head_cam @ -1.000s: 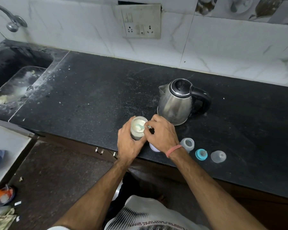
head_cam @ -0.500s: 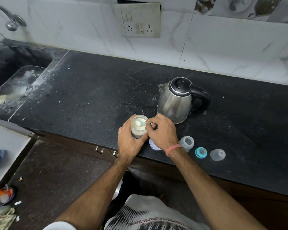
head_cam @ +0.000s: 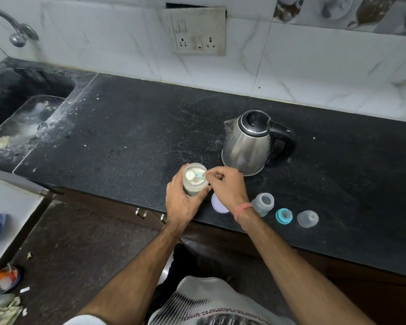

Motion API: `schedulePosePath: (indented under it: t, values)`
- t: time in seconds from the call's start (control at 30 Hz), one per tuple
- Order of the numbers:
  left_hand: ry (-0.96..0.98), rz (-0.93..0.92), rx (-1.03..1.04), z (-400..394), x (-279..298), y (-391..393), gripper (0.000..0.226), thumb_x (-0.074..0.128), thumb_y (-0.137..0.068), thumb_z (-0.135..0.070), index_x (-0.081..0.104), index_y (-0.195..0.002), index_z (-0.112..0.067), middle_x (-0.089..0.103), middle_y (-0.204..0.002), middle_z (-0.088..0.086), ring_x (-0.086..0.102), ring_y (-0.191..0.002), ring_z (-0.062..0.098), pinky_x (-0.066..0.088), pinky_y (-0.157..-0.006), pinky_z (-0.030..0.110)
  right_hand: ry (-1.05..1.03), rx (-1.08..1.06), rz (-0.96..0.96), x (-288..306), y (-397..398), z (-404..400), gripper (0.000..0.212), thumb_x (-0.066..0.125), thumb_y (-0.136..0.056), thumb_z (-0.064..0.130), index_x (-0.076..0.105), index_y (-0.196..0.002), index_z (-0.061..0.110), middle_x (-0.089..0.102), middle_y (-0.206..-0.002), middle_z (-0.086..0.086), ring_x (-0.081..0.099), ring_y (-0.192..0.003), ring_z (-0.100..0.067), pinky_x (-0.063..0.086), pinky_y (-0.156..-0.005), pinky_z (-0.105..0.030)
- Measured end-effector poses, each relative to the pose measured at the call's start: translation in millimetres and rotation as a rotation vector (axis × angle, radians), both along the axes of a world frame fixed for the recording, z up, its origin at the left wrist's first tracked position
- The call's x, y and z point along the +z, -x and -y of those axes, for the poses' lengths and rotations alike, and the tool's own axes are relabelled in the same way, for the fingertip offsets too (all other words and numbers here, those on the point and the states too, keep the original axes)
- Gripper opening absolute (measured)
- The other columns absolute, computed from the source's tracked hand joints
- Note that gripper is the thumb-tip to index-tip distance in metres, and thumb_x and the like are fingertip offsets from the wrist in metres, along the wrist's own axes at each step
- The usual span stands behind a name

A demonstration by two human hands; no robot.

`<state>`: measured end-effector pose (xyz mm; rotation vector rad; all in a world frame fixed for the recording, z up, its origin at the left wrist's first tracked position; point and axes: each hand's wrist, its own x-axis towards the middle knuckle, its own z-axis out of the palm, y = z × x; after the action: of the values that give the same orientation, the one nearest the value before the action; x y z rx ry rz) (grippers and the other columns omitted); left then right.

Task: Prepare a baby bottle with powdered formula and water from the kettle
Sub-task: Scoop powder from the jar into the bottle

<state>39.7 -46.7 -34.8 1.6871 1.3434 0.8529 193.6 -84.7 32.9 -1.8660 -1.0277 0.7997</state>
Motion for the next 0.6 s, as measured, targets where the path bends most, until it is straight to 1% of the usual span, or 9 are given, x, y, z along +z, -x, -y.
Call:
schedulePosePath:
  t: [0.03, 0.1, 0.17, 0.23, 0.33, 0.4, 0.47, 0.53, 0.6]
  values:
    - [0.006, -0.002, 0.009, -1, 0, 0, 0.083, 0.095, -0.083, -0.067, 0.061, -0.154, -0.042, 0.073, -0.145, -0.019, 0.069, -0.137, 0.015, 0.054, -0.117, 0.055, 0.015, -0.021, -0.108, 1, -1, -1, 0.014, 0.075, -0.093, 0.017, 0.086, -0.088, 0.02, 0.08, -0.081, 0.003, 0.074, -0.076, -0.004, 0.062, -0.082, -0.03]
    - [0.009, -0.001, 0.024, -1, -1, 1, 0.082, 0.096, -0.082, -0.066, 0.062, -0.153, -0.042, 0.073, -0.144, -0.021, 0.069, -0.137, 0.013, 0.054, -0.117, 0.056, 0.029, -0.048, -0.222, 4, -1, -1, 0.014, 0.074, -0.096, 0.011, 0.087, -0.091, 0.012, 0.081, -0.078, 0.003, 0.07, -0.068, 0.003, 0.056, -0.074, -0.018]
    - [0.024, 0.003, 0.046, 0, -2, 0, 0.085, 0.098, -0.079, -0.065, 0.062, -0.153, -0.042, 0.072, -0.147, -0.021, 0.067, -0.14, 0.011, 0.053, -0.119, 0.056, 0.052, -0.077, -0.3, 4, -2, 1, 0.015, 0.074, -0.097, 0.013, 0.086, -0.092, 0.008, 0.074, -0.069, 0.009, 0.063, -0.061, 0.005, 0.049, -0.065, -0.013]
    - [0.046, 0.01, 0.108, 4, -2, -4, 0.099, 0.101, -0.074, -0.062, 0.057, -0.16, -0.041, 0.063, -0.158, -0.019, 0.057, -0.15, 0.01, 0.048, -0.124, 0.056, 0.071, -0.139, -0.391, 3, -2, 2, 0.018, 0.075, -0.097, 0.018, 0.085, -0.091, 0.005, 0.069, -0.066, 0.01, 0.056, -0.056, 0.002, 0.044, -0.061, -0.017]
    - [0.163, -0.003, 0.254, 18, 5, -13, 0.143, 0.106, -0.061, -0.064, 0.027, -0.178, -0.04, 0.038, -0.176, -0.005, 0.04, -0.164, 0.02, 0.036, -0.134, 0.062, 0.093, -0.236, -0.489, 6, -4, 5, 0.017, 0.075, -0.097, 0.021, 0.085, -0.09, 0.01, 0.069, -0.07, 0.007, 0.051, -0.056, -0.005, 0.041, -0.063, -0.026]
    - [0.26, -0.063, 0.348, 34, 12, -23, 0.157, 0.11, -0.053, -0.065, 0.02, -0.179, -0.04, 0.029, -0.18, -0.001, 0.032, -0.168, 0.027, 0.03, -0.133, 0.066, 0.091, -0.262, -0.516, 9, -8, 9, 0.015, 0.075, -0.097, 0.022, 0.086, -0.091, 0.014, 0.069, -0.07, 0.008, 0.05, -0.06, -0.009, 0.04, -0.063, -0.028]
    - [0.257, -0.077, 0.449, 51, 12, -29, 0.144, 0.113, -0.051, -0.06, 0.036, -0.17, -0.034, 0.035, -0.172, 0.001, 0.035, -0.162, 0.03, 0.029, -0.129, 0.062, 0.067, -0.291, -0.541, 11, -15, 15, 0.014, 0.076, -0.097, 0.022, 0.087, -0.09, 0.017, 0.068, -0.069, 0.009, 0.05, -0.063, -0.01, 0.039, -0.06, -0.029]
    - [0.156, -0.066, 0.518, 66, 3, -31, 0.109, 0.112, -0.054, -0.051, 0.053, -0.143, -0.03, 0.045, -0.149, 0.0, 0.046, -0.146, 0.035, 0.034, -0.122, 0.056, 0.04, -0.329, -0.569, 12, -23, 21, 0.012, 0.077, -0.096, 0.022, 0.088, -0.092, 0.018, 0.067, -0.069, 0.008, 0.05, -0.066, -0.01, 0.038, -0.056, -0.028]
    - [0.027, -0.068, 0.495, 74, -4, -31, 0.079, 0.11, -0.062, -0.042, 0.058, -0.12, -0.027, 0.047, -0.129, -0.003, 0.054, -0.125, 0.036, 0.044, -0.113, 0.055, 0.007, -0.371, -0.589, 13, -33, 31, 0.011, 0.078, -0.097, 0.022, 0.087, -0.093, 0.018, 0.067, -0.074, 0.004, 0.049, -0.062, -0.009, 0.037, -0.054, -0.028]
